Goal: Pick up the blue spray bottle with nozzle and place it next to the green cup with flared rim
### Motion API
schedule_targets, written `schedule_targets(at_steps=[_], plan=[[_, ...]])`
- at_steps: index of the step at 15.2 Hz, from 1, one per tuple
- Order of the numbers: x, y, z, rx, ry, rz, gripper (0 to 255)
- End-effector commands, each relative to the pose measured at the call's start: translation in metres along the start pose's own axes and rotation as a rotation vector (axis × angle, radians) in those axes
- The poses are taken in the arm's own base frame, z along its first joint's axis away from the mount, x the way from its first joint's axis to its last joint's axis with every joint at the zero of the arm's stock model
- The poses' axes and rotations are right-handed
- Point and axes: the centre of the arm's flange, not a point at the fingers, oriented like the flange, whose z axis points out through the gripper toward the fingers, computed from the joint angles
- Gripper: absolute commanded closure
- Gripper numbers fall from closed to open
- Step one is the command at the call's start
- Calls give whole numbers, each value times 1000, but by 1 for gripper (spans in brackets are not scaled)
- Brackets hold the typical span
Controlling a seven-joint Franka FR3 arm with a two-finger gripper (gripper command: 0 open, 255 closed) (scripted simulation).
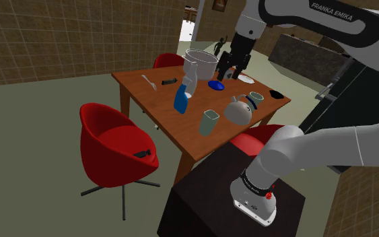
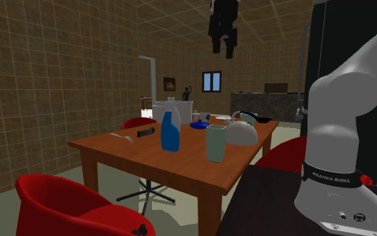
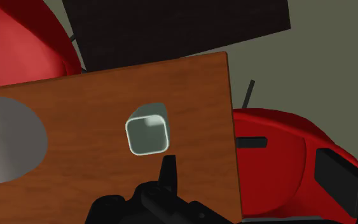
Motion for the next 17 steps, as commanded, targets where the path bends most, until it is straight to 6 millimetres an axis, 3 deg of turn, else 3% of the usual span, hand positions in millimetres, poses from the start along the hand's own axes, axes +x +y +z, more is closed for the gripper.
schedule_targets(at_steps=[1, 17], plan=[[0, 0, 0, 0, 0, 0, 0], [187, 47, 88, -16, -12, 3, 0]])
